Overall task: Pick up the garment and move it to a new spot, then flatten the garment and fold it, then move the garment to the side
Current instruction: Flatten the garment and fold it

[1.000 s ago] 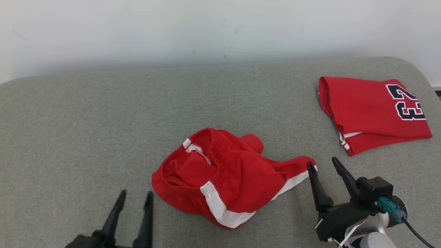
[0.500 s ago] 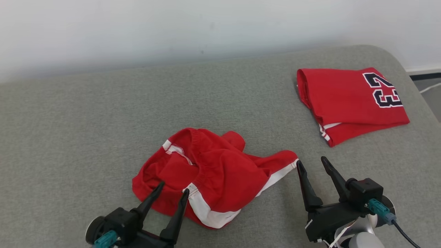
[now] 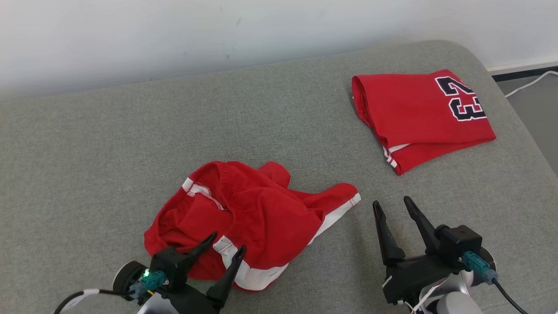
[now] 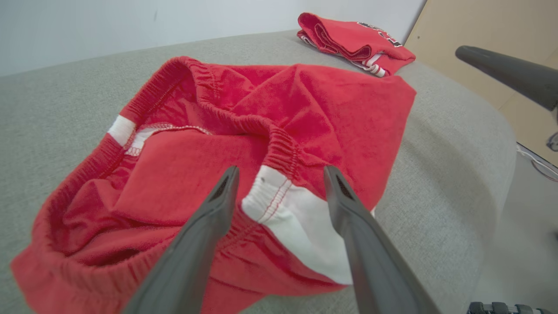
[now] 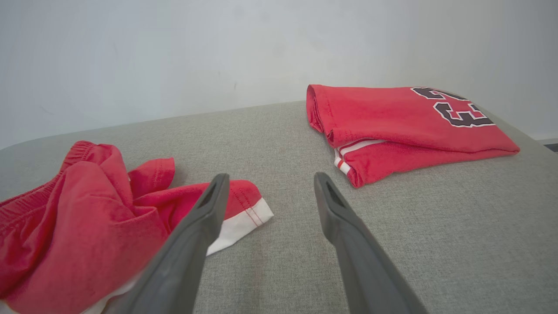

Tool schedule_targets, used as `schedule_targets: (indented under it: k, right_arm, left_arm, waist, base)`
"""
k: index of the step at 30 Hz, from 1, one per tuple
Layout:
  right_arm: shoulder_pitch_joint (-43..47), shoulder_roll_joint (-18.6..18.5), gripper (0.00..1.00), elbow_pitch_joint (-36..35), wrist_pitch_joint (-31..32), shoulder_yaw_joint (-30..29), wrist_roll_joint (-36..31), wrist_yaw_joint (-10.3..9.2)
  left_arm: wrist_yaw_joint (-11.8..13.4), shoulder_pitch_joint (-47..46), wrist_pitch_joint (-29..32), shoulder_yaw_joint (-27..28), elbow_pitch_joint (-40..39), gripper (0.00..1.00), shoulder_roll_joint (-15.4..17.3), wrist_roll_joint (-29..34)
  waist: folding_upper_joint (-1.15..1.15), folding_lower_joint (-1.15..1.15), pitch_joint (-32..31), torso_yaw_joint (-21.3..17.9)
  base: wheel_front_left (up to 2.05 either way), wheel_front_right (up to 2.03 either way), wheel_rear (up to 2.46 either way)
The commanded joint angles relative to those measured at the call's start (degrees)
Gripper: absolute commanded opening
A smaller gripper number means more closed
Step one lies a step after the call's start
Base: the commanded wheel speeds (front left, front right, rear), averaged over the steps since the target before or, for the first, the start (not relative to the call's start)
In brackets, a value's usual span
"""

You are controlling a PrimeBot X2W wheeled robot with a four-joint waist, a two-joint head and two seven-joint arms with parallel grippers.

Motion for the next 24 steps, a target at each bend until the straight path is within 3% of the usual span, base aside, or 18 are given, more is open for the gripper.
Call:
schedule_targets:
  k: [1,2,3,4,18,24]
  right_arm:
    - [-0.4,0.1,1.0,0.2,-0.3,0.2,0.1,-0.06]
    - [-0.4,0.2,1.0,0.3,-0.4,0.2,0.1,-0.06]
    - [-0.4,0.3,1.0,0.3,-0.5,0.2,0.0,-0.06]
    - [-0.5,0.3,1.0,0.3,-0.5,0.1,0.0,-0.06]
    - [0.2,-0.5,1.0,0.7,-0.3,-0.4,0.0,-0.06]
    - [1.2,-0.6,1.0,0.5,0.1,-0.6,0.1,-0.06]
  left_arm:
    - [-0.1,-0.7,1.1,-0.3,0.8,1.0,0.5,-0.4]
    - [-0.1,-1.0,1.4,-0.6,1.0,0.88,0.6,-0.6]
    - [-0.1,-1.5,1.6,-0.6,1.1,0.25,0.6,-0.9]
    - [-0.1,-1.8,1.7,-0.6,1.2,0.0,0.7,-1.1]
    - [2.2,-0.1,-0.9,0.5,-1.9,0.0,0.7,-2.2]
    - [6.4,2.9,-3.7,5.0,-6.0,0.0,1.2,-3.2]
  waist:
    - [-0.01,0.0,0.1,-0.2]
    - [-0.01,0.0,0.1,-0.2]
    - [-0.01,0.0,0.1,-0.3]
    - [-0.01,0.0,0.1,-0.3]
    - [-0.01,0.0,-1.8,4.8]
    - [-0.01,0.0,-2.6,6.5]
  base:
    - [0.0,0.0,0.0]
    - [0.0,0.0,0.0]
    - [0.0,0.0,0.0]
    - [0.0,0.0,0.0]
    - [0.0,0.0,0.0]
    - [0.0,0.0,0.0]
